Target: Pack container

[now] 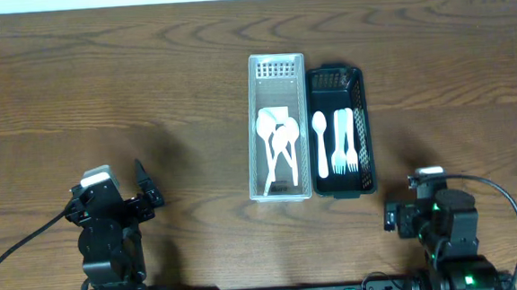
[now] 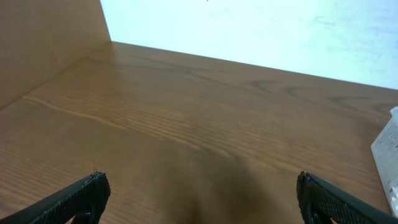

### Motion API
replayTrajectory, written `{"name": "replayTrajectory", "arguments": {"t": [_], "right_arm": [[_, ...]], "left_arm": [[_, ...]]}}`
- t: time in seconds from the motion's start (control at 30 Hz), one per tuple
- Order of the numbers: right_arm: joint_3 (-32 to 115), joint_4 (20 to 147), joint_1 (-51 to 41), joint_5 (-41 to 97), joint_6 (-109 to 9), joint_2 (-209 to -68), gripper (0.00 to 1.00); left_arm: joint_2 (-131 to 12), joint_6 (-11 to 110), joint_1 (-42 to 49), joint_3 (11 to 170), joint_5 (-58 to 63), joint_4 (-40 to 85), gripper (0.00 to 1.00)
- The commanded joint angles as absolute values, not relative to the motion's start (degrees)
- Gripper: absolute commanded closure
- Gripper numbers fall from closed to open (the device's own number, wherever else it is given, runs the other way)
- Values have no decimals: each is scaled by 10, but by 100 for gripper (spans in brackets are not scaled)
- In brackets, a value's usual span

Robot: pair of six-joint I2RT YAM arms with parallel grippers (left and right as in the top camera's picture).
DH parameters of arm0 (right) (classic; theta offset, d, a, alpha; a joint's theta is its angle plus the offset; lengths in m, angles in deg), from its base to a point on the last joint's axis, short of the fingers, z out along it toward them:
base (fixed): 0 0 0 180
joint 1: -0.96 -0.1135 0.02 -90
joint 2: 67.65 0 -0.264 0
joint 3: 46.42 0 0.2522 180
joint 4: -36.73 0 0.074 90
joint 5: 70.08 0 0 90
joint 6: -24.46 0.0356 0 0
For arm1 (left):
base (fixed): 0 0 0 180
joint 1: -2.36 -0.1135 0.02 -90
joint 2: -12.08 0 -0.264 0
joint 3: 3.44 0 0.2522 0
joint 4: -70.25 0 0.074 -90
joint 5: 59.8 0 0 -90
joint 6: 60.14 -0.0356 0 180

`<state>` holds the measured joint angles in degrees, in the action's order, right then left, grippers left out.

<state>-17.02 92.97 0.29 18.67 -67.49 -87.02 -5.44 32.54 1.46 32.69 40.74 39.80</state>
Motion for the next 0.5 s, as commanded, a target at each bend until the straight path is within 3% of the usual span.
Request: {"name": "replayTrajectory", "arguments": {"t": [0.0,0.1,0.27,0.47], "right_arm": [[-166,944,-2,170,-688,-815,1],[-167,889,-2,169,-689,-764,1],[-191,683,-2,169,-689,-685,1],[-268,467,-2,169,-691,-679,1]], "left_arm": [[-51,316,16,329,412,398,2],[-51,316,16,329,412,398,2],[-51,316,16,329,412,398,2],[-51,316,16,329,412,398,2]]}}
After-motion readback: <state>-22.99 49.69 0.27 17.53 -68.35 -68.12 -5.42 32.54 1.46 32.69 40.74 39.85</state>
